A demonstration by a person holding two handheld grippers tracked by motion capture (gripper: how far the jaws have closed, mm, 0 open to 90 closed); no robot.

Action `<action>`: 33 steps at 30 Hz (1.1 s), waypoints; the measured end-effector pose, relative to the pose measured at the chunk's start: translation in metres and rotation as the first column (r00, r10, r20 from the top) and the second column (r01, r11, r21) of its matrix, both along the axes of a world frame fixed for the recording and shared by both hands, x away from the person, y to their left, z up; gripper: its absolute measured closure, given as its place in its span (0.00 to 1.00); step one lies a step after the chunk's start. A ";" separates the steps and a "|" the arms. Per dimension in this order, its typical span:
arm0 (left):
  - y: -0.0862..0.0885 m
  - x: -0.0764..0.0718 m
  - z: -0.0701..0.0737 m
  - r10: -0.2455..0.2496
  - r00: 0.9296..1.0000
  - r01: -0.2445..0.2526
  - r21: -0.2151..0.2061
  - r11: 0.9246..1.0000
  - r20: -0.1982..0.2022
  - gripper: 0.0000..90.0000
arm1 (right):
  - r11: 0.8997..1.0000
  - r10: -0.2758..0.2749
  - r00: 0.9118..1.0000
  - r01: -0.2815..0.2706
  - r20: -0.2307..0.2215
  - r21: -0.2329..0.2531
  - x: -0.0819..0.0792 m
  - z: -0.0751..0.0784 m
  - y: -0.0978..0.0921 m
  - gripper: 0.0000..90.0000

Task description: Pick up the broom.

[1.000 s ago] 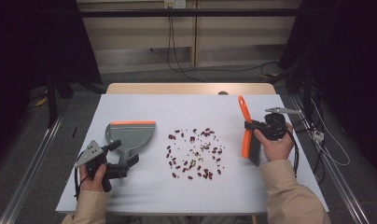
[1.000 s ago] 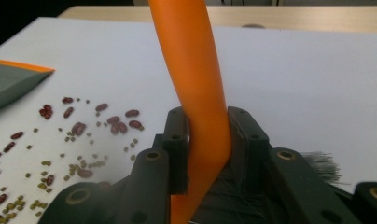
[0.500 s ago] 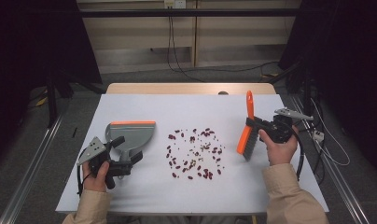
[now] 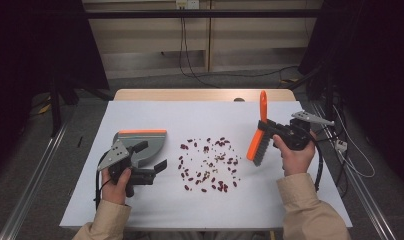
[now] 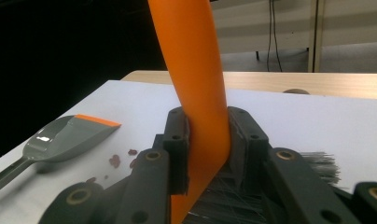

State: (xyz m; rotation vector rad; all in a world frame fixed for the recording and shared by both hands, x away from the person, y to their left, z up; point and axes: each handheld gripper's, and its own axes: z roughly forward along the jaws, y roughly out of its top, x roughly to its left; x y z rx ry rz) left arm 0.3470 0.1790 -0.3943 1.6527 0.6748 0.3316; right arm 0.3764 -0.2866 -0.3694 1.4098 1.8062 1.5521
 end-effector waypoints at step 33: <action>-0.059 0.021 0.000 -0.091 0.994 0.091 -0.002 0.996 -0.059 0.03 | 0.989 0.149 0.988 -0.150 0.037 0.010 0.016 0.013 0.088 0.79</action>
